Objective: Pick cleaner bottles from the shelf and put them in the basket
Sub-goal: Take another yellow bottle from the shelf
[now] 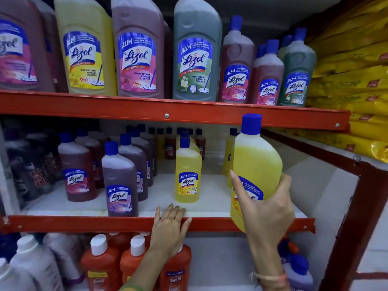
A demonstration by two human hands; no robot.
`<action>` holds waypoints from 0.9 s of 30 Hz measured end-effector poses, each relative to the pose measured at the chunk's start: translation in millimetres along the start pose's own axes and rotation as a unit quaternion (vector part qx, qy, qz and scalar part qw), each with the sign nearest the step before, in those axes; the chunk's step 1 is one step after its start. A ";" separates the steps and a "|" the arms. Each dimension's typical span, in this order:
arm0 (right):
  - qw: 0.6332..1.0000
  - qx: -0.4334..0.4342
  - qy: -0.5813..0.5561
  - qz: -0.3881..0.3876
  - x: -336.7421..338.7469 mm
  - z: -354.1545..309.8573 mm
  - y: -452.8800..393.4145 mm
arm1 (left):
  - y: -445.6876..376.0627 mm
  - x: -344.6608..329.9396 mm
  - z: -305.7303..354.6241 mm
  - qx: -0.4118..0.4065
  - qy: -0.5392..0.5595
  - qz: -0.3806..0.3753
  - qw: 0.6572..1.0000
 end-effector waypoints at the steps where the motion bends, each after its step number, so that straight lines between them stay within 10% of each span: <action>1: 1.000 0.014 0.023 0.010 6.0 -10.2 4.6 | -0.4 -1.2 -0.9 0.001 -0.002 -0.002 1.000; 7: 0.993 0.074 0.084 0.035 22.8 -48.4 17.9 | -4.1 -5.7 -3.6 0.003 -0.013 -0.015 1.000; 11: 0.990 0.014 -0.121 -0.070 8.4 -34.2 3.8 | -3.4 -5.9 -3.2 -0.001 -0.016 -0.022 1.000; 17: 0.800 -0.143 -0.516 -0.270 -59.7 -11.4 8.3 | -1.8 -4.7 -2.0 -0.014 -0.020 -0.038 0.999; 27: 0.581 -0.056 -0.647 -0.490 -95.1 -55.3 28.3 | -2.6 -6.1 -2.7 -0.019 -0.018 -0.025 0.999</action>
Point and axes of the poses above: each hand's wrist, its own y-axis away from the middle knuckle, its own x-axis out of the back of the hand, z = x × y, the point moved 10 cm from there along -y, towards the middle knuckle, and after that the axes turned 11 degrees about -z, right-handed, at the moved point
